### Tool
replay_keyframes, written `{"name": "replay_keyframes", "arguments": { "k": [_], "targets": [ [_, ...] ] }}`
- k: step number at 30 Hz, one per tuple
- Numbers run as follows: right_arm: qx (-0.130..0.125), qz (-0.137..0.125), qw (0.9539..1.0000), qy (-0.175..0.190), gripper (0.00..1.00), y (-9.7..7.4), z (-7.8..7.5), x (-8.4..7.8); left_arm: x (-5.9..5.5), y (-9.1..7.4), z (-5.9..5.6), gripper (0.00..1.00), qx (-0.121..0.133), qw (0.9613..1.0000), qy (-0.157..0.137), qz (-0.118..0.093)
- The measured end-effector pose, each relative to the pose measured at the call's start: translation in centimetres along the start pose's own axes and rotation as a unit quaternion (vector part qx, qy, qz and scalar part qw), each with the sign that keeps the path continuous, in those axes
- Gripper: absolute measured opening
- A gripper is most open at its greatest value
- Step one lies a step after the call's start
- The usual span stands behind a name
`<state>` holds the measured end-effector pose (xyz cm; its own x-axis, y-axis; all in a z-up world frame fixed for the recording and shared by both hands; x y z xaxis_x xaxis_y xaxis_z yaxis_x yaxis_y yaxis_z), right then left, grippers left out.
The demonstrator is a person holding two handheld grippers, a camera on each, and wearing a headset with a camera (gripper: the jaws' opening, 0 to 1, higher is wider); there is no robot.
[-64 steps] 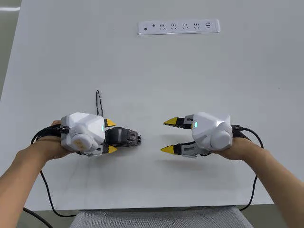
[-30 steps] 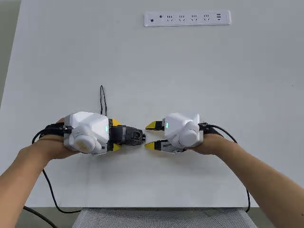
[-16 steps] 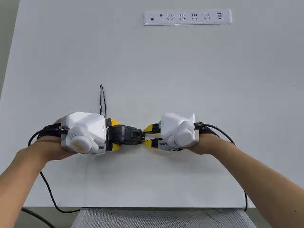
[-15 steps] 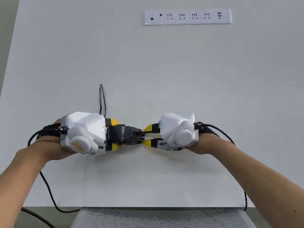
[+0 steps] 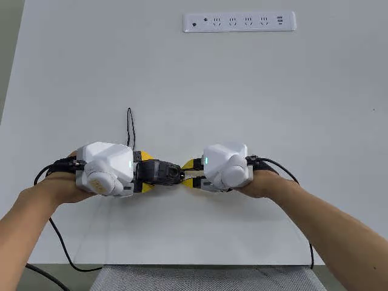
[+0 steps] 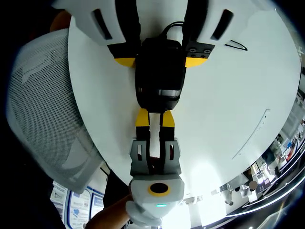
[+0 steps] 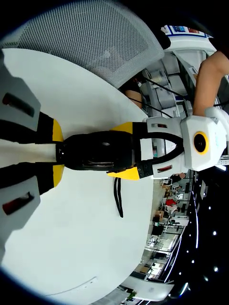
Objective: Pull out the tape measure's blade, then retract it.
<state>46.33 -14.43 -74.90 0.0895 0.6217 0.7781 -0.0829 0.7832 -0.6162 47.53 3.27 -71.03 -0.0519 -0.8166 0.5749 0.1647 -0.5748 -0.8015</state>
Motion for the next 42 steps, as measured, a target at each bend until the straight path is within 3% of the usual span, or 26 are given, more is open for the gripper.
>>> {"name": "replay_keyframes", "arguments": {
  "k": [42],
  "targets": [
    [0.003, 0.008, 0.9999, -0.010, 0.10, -0.52, -0.17, 0.83, -0.46, -0.43, 0.02, 0.29, 0.004, 0.9999, -0.008, 0.004]
  ]
}}
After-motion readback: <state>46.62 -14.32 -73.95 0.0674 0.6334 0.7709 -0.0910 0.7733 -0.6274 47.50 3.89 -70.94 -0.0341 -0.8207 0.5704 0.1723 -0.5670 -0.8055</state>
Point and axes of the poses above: the centre of the closed fingertips' face, and the gripper's own axes: y roughly forward along the fingers, z roughly to its left, x roughly out of its top, the point moved 10 cm from there along -y, roughly backward along the fingers, and after that the axes turned 8 degrees about x, right-handed, at the moved point
